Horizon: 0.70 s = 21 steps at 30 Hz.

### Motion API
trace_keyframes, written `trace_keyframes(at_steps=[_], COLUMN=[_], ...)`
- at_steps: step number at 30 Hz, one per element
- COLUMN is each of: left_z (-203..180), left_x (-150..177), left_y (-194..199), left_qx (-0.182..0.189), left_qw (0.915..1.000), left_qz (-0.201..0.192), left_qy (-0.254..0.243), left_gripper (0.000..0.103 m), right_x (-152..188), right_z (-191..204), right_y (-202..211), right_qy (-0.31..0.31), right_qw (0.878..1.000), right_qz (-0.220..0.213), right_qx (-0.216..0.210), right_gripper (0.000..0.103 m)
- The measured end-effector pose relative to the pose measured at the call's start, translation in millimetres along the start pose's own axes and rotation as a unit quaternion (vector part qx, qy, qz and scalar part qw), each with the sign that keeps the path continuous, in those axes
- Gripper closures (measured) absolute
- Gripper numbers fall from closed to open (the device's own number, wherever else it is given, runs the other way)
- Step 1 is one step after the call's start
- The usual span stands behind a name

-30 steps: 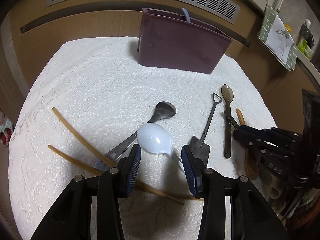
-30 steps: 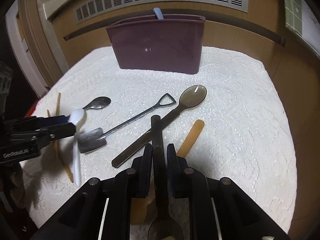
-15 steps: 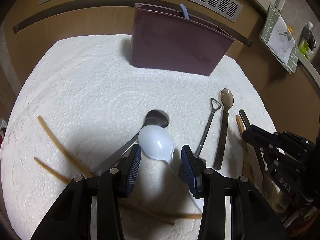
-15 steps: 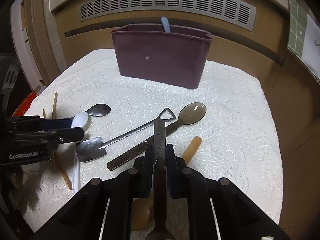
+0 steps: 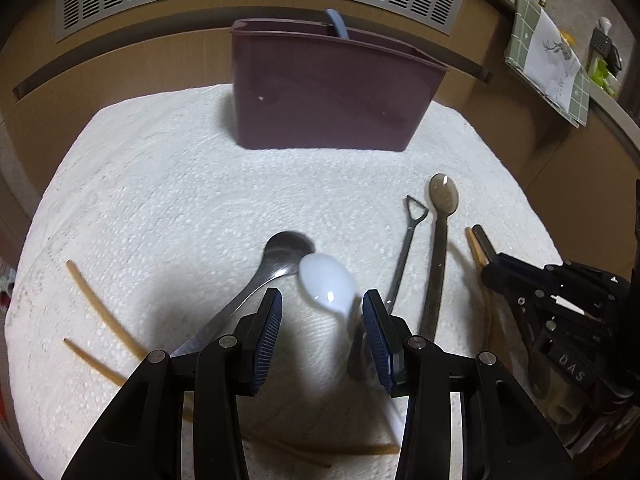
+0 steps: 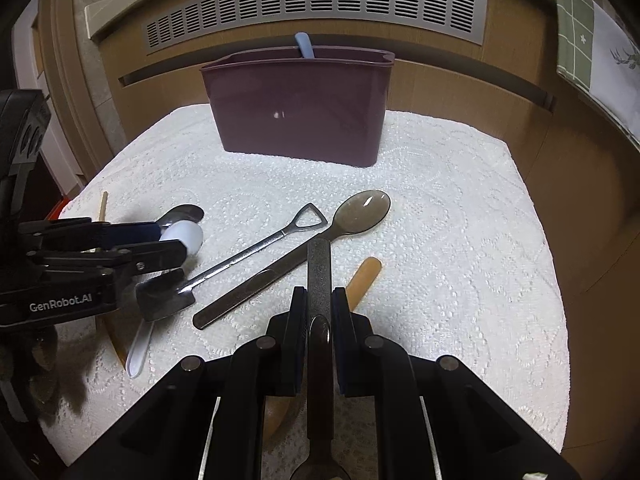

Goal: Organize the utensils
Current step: 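Close the left tool on the white plastic spoon while right tool holds dark spoon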

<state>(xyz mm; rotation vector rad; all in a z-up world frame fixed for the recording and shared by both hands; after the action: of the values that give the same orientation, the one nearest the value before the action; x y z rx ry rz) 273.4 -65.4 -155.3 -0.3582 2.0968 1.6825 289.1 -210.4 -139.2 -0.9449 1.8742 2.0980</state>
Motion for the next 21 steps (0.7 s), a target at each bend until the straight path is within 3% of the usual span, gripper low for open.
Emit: trace_keyframes(at_steps=[6,7,12,17,21], left_z=[17,20,14,5,-10], left_x=[1,1,5,-4,-15], left_y=[11,14,16,-6,-16], left_qx=[-0.061,-0.058,0.031,0.012,0.006], left_qw=[0.9977,0.9978,0.9993,0.9992,0.9999], left_qz=[-0.017,-0.018,0.011,0.027,0.014], left_qy=[-0.026,-0.024,0.019,0.028,-0.002], left_gripper=[0.060,0.060,0.060,0.060,0.060], right_x=[0,1,2,1,2], right_z=[-3,-4,-9,-7,-9], right_y=[3,4,4,6,5], right_qy=[-0.007,-0.008,-0.019,-0.018,-0.019], right_qw=[1.000,1.000,1.000,1.000,1.000], right_qz=[-0.007,-0.008,-0.009,-0.012,-0.012], right_qx=[-0.003,-0.003,-0.005,-0.007,-0.001], right_gripper=[0.091,0.091,0.091,0.091,0.091])
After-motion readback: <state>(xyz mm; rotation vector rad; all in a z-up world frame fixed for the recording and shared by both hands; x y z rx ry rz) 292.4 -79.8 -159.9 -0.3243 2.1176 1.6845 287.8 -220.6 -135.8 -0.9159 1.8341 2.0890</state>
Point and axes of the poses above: each gripper's, at about its wrist camera, not at the fingertips, and y roughly against the way its jaws point, z to its left, x to its underside, the point moved 8 cm from there along -y, roughly the way its jaws point, and after that the axes turned 7 degrees about z, right-handed, at the moved point
